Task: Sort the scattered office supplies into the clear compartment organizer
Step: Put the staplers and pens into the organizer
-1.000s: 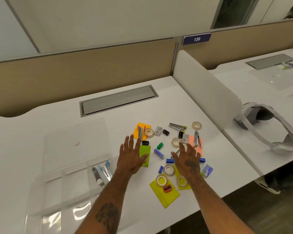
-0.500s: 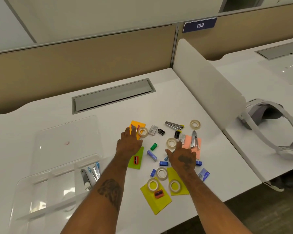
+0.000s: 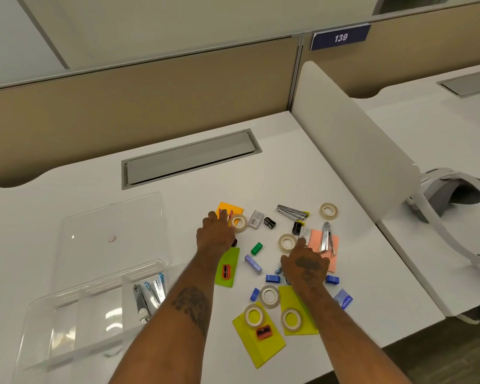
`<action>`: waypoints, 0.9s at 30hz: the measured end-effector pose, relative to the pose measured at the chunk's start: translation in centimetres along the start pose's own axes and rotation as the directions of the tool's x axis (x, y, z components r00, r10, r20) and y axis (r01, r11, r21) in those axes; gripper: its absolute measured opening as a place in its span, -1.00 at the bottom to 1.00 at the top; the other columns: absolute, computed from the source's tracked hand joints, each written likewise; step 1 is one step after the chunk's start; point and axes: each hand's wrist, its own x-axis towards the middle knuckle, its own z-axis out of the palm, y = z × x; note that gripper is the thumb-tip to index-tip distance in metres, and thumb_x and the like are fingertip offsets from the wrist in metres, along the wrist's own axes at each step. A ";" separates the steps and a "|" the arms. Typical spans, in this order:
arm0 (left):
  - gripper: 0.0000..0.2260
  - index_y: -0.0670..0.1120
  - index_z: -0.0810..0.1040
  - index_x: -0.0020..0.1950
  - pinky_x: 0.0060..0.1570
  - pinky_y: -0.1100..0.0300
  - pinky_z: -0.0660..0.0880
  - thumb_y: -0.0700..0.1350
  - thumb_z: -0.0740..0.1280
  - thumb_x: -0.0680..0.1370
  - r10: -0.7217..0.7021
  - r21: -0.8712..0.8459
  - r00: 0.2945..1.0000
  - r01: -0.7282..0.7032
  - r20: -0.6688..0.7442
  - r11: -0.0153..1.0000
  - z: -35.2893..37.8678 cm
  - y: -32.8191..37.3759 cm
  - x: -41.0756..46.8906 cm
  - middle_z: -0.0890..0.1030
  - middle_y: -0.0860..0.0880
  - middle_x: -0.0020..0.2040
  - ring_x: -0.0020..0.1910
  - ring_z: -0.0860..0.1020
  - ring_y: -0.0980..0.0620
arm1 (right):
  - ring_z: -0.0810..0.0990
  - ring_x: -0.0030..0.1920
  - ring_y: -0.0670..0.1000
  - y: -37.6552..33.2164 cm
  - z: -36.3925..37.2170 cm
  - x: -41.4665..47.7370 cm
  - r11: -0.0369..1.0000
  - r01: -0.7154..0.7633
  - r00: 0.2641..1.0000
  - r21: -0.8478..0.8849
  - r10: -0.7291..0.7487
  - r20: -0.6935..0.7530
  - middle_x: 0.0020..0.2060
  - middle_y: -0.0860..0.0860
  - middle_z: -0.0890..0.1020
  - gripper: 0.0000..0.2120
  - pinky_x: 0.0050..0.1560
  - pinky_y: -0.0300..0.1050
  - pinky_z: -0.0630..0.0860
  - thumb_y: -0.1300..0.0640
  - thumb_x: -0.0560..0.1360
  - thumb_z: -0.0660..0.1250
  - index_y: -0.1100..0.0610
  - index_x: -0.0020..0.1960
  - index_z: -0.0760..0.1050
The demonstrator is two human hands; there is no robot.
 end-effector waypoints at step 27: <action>-0.57 -0.03 0.32 0.34 -0.16 0.06 0.45 -0.14 0.32 0.49 -0.029 -0.039 1.000 0.029 0.000 0.999 -0.2 -1.2 2.2 0.37 -0.15 0.21 0.04 0.57 -0.23 | 0.56 0.12 0.14 -1.4 -1.2 -0.3 0.981 -0.024 0.999 0.191 0.017 0.040 0.40 0.21 0.25 -0.34 0.03 -0.05 0.60 0.12 0.44 0.37 0.12 0.46 0.17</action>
